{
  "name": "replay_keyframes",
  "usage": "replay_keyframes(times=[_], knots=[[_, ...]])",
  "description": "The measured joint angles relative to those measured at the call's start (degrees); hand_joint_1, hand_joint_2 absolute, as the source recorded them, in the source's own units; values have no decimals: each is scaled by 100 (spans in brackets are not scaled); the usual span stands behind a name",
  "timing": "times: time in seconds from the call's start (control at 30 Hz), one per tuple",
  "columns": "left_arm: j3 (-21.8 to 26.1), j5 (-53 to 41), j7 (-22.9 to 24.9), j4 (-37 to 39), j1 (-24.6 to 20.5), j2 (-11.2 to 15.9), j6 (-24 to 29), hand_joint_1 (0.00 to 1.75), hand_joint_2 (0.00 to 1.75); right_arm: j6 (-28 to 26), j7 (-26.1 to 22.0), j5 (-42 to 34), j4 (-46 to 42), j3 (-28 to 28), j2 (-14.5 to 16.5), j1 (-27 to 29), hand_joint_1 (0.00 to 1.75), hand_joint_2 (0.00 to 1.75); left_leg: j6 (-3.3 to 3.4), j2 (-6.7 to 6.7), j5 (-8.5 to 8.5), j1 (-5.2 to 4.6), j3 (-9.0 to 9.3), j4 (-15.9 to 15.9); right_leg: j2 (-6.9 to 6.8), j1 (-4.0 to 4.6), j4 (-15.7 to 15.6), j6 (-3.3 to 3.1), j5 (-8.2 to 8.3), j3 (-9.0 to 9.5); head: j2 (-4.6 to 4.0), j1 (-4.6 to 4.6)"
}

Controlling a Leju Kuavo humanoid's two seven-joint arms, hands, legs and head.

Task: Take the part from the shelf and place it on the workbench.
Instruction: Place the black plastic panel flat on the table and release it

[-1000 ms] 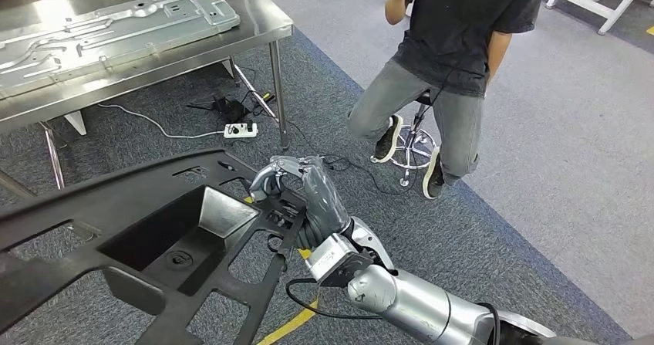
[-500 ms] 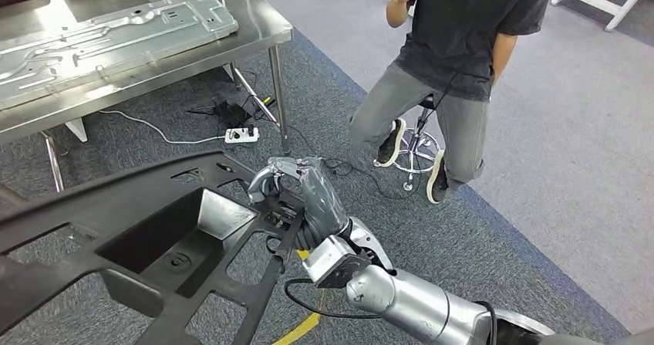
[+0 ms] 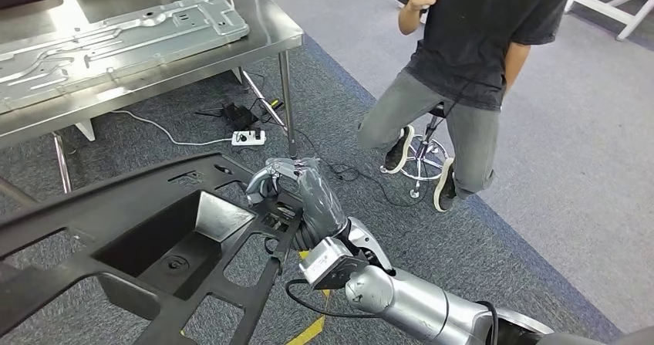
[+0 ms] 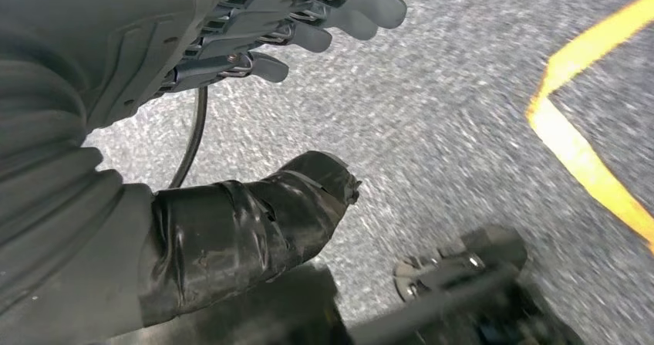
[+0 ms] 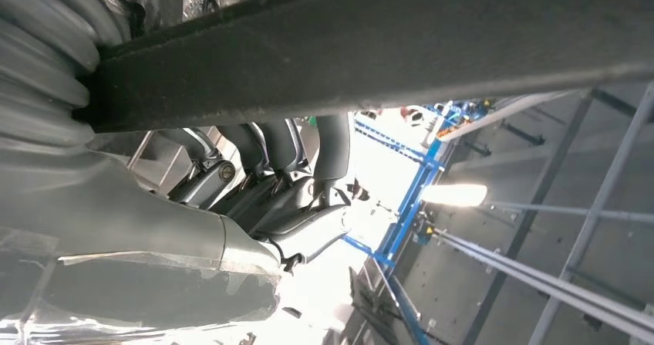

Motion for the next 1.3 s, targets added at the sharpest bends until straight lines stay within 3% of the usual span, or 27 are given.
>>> replay_keyframes(times=[0.07,0.17,0.2,0.23,0.3,0.37,0.43,0.6,0.67,0.73,0.77,0.8,0.83,0.9,0.93,1.0,1.1,1.17,1.23,1.27,1.3], knots=[[0,3,0,0,5,7,1,0,175,0,4,17,-2,-1,-3,-4,175,175,62,-57,21,42,77,-76,38,-3,250,51,-162,-83,-1,15],[0,4,1,-2,-3,11,-1,0,175,0,12,25,-2,-1,-7,10,175,175,114,-148,4,53,117,-93,121,-38,1309,107,-604,-653,-2,30],[0,7,1,-2,1,10,-2,0,175,0,14,26,-2,-1,-8,17,175,175,114,-183,-8,55,125,-90,127,-53,1542,124,-635,-811,-2,30],[0,9,2,-2,8,10,-2,0,175,0,14,27,-2,-1,-8,19,175,175,107,-224,-22,60,138,-85,131,-71,1566,140,-546,-869,-2,29],[0,11,3,-1,16,10,-2,0,175,0,16,28,-2,-2,-8,19,175,175,71,-313,-71,77,182,-57,168,-119,976,169,-95,-653,-2,31],[0,14,10,-1,7,12,-2,0,175,0,22,28,1,-2,-8,20,175,175,7,-400,-132,78,188,1,310,-150,293,175,180,-346,-2,28],[0,18,19,-1,-5,14,-1,0,175,0,30,29,3,-2,-8,21,175,175,-43,-450,-159,70,158,33,411,-150,96,156,165,-248,-2,25],[0,21,21,0,1,14,0,0,175,0,34,33,3,-2,-10,24,175,175,-84,-480,-154,78,146,16,385,-136,84,114,161,-245,-2,27],[0,25,24,0,7,18,0,0,175,-1,34,33,2,-2,-10,23,175,175,-164,-329,-375,91,-67,435,295,-132,37,-5,147,-194,-2,24],[0,29,26,0,2,20,1,0,175,-2,23,18,1,-2,-10,28,175,175,-232,-150,-716,99,-503,1247,190,-122,2,-112,121,-135,-2,15],[0,29,26,-1,5,20,1,0,175,-2,12,0,1,-2,-10,32,175,175,-239,-139,-761,101,-669,1512,165,-110,5,-123,105,-123,-1,14],[0,29,26,-1,13,19,1,0,175,-2,-1,-19,1,-2,-10,34,175,175,-238,-135,-695,100,-736,1577,149,-100,9,-127,88,-105,-1,14],[0,29,26,-1,20,19,1,0,175,-2,-11,-39,1,-2,-10,36,175,175,-225,-130,-528,99,-690,1423,142,-92,13,-126,67,-79,-1,13],[0,29,26,0,26,23,1,0,175,-2,-25,-63,1,-2,-10,36,175,175,-160,-103,-117,82,-359,694,136,-79,15,-109,22,-14,-1,14],[0,31,26,0,19,27,3,0,175,-2,-28,-70,1,-2,-10,36,175,175,-123,-87,-4,61,-199,362,136,-69,19,-90,2,6,-1,10],[0,34,26,0,6,33,6,0,175,-2,-33,-79,1,-2,-10,40,175,175,-69,-67,19,18,-53,66,133,-62,8,-35,-21,22,-2,-1],[0,37,27,0,13,35,8,0,175,-3,-37,-85,-1,-2,-11,46,175,175,-9,-84,26,37,8,-26,131,-61,10,57,-63,35,-2,-7],[0,39,27,0,11,36,13,0,175,-4,-39,-90,-2,-3,-13,49,175,175,46,-89,38,74,73,-92,141,-60,389,97,-274,-136,-2,-2],[0,40,25,-1,3,34,14,0,175,-5,-42,-96,-2,-4,-14,60,175,175,81,-95,16,71,94,-94,145,-64,1136,120,-582,-539,-2,-4],[0,42,25,-1,5,34,13,0,175,-4,-43,-97,-2,-4,-15,67,175,175,86,-100,0,71,105,-90,146,-67,1438,132,-650,-729,-2,-6],[0,44,24,-1,11,33,11,0,175,-3,-45,-98,-2,-4,-15,72,175,175,83,-106,-18,71,122,-86,146,-74,1557,141,-606,-836,-2,-8]])
